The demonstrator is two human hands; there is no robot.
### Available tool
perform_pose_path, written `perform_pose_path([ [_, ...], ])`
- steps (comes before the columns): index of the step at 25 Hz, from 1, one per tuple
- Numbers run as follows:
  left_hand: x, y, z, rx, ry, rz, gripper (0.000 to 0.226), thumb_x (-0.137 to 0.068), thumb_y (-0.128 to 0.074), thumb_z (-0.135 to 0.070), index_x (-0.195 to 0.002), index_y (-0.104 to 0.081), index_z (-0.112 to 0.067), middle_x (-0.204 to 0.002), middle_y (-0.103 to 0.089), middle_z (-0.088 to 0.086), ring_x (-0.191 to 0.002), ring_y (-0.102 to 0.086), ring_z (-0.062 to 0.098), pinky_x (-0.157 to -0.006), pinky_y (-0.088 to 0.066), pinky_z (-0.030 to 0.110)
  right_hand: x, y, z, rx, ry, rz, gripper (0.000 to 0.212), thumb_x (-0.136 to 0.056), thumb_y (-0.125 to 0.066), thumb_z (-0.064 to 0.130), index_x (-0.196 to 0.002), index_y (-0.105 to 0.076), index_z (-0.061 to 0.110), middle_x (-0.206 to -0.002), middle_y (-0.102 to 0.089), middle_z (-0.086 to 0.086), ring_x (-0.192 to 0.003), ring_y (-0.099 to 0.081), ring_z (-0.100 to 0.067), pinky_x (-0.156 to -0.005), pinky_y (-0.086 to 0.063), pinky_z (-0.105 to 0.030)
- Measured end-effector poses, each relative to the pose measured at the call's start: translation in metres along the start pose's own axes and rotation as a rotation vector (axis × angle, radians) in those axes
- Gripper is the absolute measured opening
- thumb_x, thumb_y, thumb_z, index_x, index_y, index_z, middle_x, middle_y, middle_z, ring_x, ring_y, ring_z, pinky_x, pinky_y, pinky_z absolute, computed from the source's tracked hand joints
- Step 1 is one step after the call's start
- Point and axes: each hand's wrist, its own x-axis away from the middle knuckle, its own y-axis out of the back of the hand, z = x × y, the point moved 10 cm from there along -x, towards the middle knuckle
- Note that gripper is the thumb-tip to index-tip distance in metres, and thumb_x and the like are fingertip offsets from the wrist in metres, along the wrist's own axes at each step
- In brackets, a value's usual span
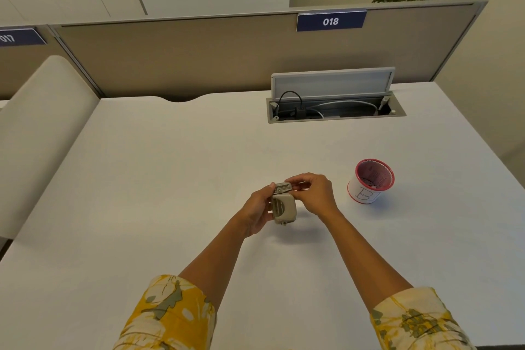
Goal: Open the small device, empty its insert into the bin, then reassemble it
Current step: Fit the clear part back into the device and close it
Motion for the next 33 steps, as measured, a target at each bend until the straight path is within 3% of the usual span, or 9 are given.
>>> perform_pose_path([
  [6,-0.004,0.003,-0.012,0.091,-0.024,-0.019,0.043,-0.104,-0.037,-0.037,-0.125,-0.065,-0.01,-0.117,-0.066,0.014,-0.105,-0.059,0.028,-0.093,-0.052,0.048,0.005,0.001,0.009,-0.165,0.06,-0.055,0.027,-0.077,-0.08,0.012,-0.102,-0.075,0.019,-0.094,-0.073,0.011,-0.083,-0.068,0.0,-0.07,-0.051,-0.005],
  [11,-0.006,0.012,-0.028,0.333,-0.078,-0.049,0.045,-0.105,-0.036,-0.035,-0.128,-0.062,-0.007,-0.13,-0.065,0.017,-0.108,-0.065,0.028,-0.097,-0.051,0.051,0.007,-0.006,-0.017,-0.328,-0.132,0.051,0.025,-0.083,-0.075,0.017,-0.108,-0.073,0.015,-0.101,-0.074,-0.001,-0.093,-0.071,-0.014,-0.081,-0.058,-0.023],
  [14,-0.006,0.016,-0.028,0.364,-0.077,-0.061,0.049,-0.106,-0.033,-0.035,-0.134,-0.057,-0.002,-0.132,-0.065,0.017,-0.107,-0.067,0.029,-0.094,-0.053,0.049,0.018,-0.027,-0.035,-0.483,-0.303,0.199,0.021,-0.088,-0.069,0.016,-0.107,-0.073,0.006,-0.102,-0.074,-0.012,-0.092,-0.073,-0.023,-0.075,-0.06,-0.027],
  [18,-0.004,0.017,-0.02,0.391,-0.061,-0.069,0.049,-0.106,-0.033,-0.034,-0.134,-0.056,-0.002,-0.132,-0.064,0.018,-0.107,-0.067,0.031,-0.093,-0.053,0.049,0.022,-0.035,-0.037,-0.47,-0.375,0.299,0.02,-0.085,-0.072,0.011,-0.103,-0.074,0.003,-0.1,-0.076,-0.013,-0.089,-0.075,-0.022,-0.074,-0.06,-0.025],
  [22,-0.005,0.012,-0.021,0.396,-0.063,-0.059,0.047,-0.106,-0.033,-0.033,-0.131,-0.058,-0.002,-0.127,-0.066,0.017,-0.105,-0.067,0.03,-0.093,-0.053,0.047,0.02,-0.03,-0.041,-0.427,-0.421,0.206,0.019,-0.078,-0.074,0.001,-0.097,-0.075,0.001,-0.098,-0.075,-0.017,-0.085,-0.075,-0.025,-0.07,-0.061,-0.025],
  [28,-0.006,0.009,-0.022,0.402,-0.069,-0.052,0.047,-0.106,-0.032,-0.034,-0.128,-0.06,-0.004,-0.121,-0.069,0.016,-0.107,-0.066,0.029,-0.099,-0.049,0.049,0.014,-0.021,-0.037,-0.261,-0.427,0.093,0.017,-0.078,-0.074,0.001,-0.077,-0.074,0.018,-0.084,-0.074,-0.003,-0.072,-0.073,-0.017,-0.053,-0.056,-0.017],
  [33,-0.004,0.01,-0.025,0.347,-0.052,-0.028,0.04,-0.103,-0.04,-0.031,-0.123,-0.064,-0.006,-0.117,-0.07,0.019,-0.102,-0.067,0.031,-0.095,-0.051,0.048,0.02,-0.031,-0.042,-0.521,-0.53,0.132,0.016,-0.085,-0.065,-0.005,-0.096,-0.07,0.004,-0.1,-0.072,-0.016,-0.086,-0.073,-0.024,-0.062,-0.06,-0.022],
])
